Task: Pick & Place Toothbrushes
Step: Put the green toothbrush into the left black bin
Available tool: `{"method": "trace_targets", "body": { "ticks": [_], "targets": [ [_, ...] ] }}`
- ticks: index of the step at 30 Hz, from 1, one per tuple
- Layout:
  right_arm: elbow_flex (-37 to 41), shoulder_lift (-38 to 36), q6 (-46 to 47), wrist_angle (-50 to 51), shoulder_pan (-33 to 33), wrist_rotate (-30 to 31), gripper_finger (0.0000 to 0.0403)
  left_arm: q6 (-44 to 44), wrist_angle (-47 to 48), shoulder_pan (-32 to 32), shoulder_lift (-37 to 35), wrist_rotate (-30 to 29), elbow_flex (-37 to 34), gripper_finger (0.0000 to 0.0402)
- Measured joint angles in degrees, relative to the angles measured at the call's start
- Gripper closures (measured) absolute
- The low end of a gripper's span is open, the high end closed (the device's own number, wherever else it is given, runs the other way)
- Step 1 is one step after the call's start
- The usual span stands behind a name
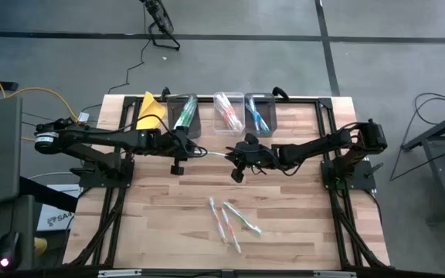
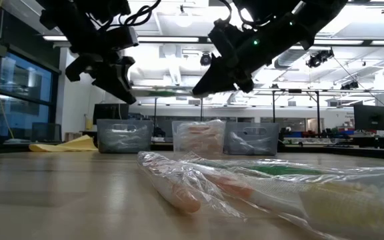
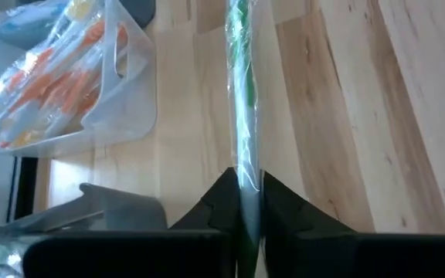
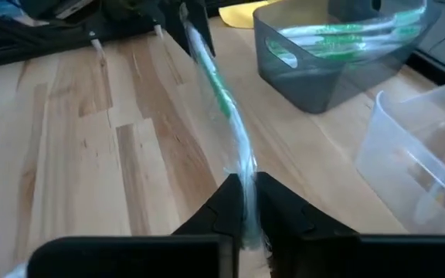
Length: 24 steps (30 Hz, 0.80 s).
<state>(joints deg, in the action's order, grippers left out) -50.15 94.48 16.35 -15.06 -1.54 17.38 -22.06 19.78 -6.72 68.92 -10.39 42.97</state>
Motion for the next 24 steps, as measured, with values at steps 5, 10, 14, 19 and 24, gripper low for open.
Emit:
{"method": "trace_targets", "body": {
  "ticks": [5,10,14,19,24],
  "targets": [
    [0.00,-0.09,-1.20,-0.63,0.10,0.21,0.0327,2.50,1.53,0.00,-0.02,-0.10,0.05,0.0384],
    [0.07,-2.95,-1.17,0.53,0.02,-1.51,0.0238,5.24,3.58,-0.02,-0.02,-2.60,0.06,0.0384],
    [0.07,-7.08,-1.01,3.95,0.00,-0.83,0.0175,9.92,5.22,-0.09,-0.27,-10.38,0.05,0.0384],
    [0.03,-12.31,-1.25,7.76,-0.50,3.31,0.0138,19.81,6.47,-3.13,-1.90,-14.77,0.08,0.0384],
    [0.04,-14.13,-1.66,9.39,-1.09,6.73,0.0133,34.05,10.47,-9.98,-2.53,-19.13,0.08,0.0384]
  ]
}}
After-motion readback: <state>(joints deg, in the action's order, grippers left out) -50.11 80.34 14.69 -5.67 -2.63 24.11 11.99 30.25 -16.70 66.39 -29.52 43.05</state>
